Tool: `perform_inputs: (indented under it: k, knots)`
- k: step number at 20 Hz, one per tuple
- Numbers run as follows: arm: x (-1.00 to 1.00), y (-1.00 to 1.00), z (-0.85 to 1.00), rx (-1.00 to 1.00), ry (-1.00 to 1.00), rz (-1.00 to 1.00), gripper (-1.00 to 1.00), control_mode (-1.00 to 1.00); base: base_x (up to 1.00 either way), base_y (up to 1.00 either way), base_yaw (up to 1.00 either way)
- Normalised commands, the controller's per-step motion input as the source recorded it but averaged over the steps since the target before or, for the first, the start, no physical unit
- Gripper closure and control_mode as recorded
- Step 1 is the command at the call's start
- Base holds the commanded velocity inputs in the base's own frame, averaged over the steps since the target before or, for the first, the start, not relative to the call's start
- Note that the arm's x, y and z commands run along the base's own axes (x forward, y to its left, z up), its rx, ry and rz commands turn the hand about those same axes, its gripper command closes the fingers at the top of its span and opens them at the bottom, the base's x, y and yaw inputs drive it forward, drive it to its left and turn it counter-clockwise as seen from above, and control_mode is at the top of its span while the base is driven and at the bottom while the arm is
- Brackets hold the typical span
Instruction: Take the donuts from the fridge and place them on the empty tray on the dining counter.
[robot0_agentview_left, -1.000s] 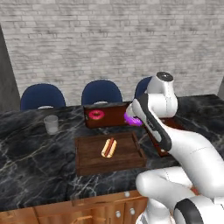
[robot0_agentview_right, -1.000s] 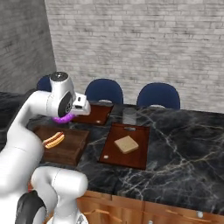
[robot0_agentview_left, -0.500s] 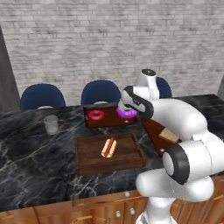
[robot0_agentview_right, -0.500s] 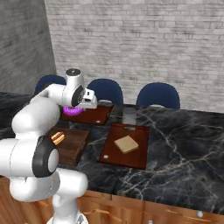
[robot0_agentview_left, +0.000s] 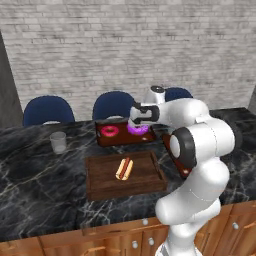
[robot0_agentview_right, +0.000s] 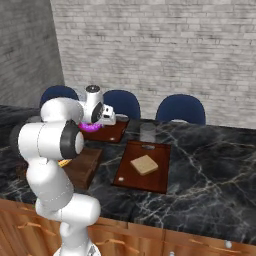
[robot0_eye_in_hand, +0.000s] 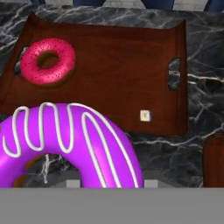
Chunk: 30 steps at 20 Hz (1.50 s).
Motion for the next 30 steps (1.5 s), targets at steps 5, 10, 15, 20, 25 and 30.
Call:
perform_inputs:
  k: [5,10,15,20,25,30]
  knots:
    - [0.91,0.0,-0.49,0.0,0.01,0.0,1.0,-1.0,0.0,0.0,0.0]
    - [0.87,0.0,-0.39,0.0,0.06,0.0,1.0,-1.0,0.0,0.0,0.0]
    - [0.74,0.0,-0.37,0.0,0.08,0.0,1.0,-1.0,0.0,0.0,0.0]
    - [0.61,0.0,-0.42,0.0,0.07,0.0,1.0,-1.0,0.0,0.0,0.0]
    - [0.5,-0.01,-0.39,0.0,0.07,0.0,1.0,-1.0,0.0,0.0,0.0]
    - [0.12,-0.01,-0.3,0.0,0.05,0.0,-1.0,-1.0,0.0,0.0,0.0]
